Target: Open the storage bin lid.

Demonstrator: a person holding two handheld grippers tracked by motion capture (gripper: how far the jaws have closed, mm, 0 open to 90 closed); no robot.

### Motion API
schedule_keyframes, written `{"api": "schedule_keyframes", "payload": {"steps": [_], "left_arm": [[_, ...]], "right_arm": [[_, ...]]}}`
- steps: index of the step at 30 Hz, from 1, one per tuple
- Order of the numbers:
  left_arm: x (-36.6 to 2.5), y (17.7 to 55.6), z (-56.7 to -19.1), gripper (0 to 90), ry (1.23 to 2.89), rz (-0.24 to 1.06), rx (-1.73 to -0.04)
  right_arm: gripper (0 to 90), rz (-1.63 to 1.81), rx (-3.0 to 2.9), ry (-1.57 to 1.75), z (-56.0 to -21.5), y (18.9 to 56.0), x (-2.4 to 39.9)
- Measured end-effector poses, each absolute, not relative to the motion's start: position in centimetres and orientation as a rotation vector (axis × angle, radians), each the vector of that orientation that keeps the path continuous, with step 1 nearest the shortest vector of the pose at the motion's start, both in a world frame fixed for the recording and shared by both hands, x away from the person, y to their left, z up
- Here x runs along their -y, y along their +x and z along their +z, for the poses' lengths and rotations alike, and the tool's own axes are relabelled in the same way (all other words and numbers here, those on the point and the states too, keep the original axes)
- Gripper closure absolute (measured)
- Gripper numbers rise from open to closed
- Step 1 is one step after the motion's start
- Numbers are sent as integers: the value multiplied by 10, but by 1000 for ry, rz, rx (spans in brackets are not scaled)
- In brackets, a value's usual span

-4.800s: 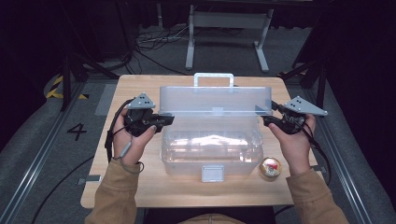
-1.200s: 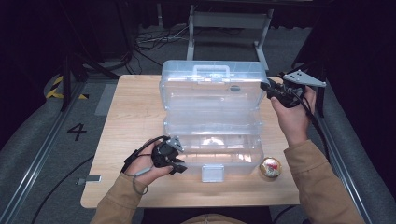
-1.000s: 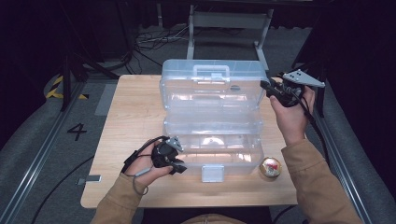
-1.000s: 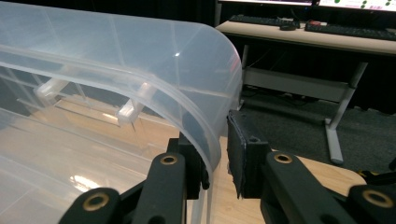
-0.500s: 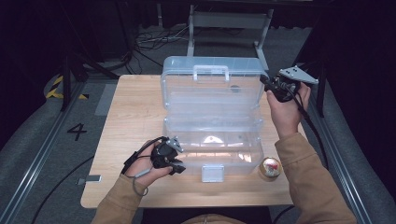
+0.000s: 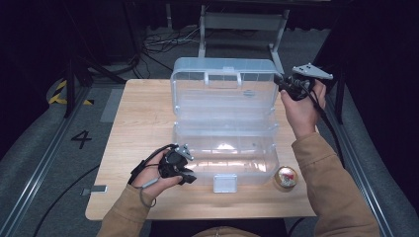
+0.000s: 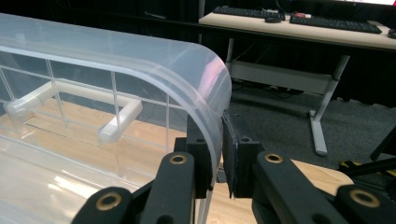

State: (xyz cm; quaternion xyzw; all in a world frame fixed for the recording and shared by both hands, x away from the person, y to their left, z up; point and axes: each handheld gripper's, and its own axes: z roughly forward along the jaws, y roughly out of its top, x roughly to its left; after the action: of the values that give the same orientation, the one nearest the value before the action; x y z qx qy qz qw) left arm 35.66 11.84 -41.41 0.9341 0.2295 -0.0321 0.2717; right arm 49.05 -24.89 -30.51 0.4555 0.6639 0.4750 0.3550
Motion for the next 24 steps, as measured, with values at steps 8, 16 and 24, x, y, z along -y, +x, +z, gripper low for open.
{"api": "schedule_keyframes", "payload": {"steps": [8, 16, 24], "left_arm": [[-118, 356, -414, 740, 2513, -85, -625], [-117, 356, -414, 735, 2513, -79, -640], [-118, 356, -414, 737, 2511, -81, -638]], "right_arm": [[829, 1224, -1754, 1223, -304, 506, 249], [832, 1232, -1758, 1243, -305, 515, 250], [836, 1238, -1753, 1252, -309, 523, 249]]}}
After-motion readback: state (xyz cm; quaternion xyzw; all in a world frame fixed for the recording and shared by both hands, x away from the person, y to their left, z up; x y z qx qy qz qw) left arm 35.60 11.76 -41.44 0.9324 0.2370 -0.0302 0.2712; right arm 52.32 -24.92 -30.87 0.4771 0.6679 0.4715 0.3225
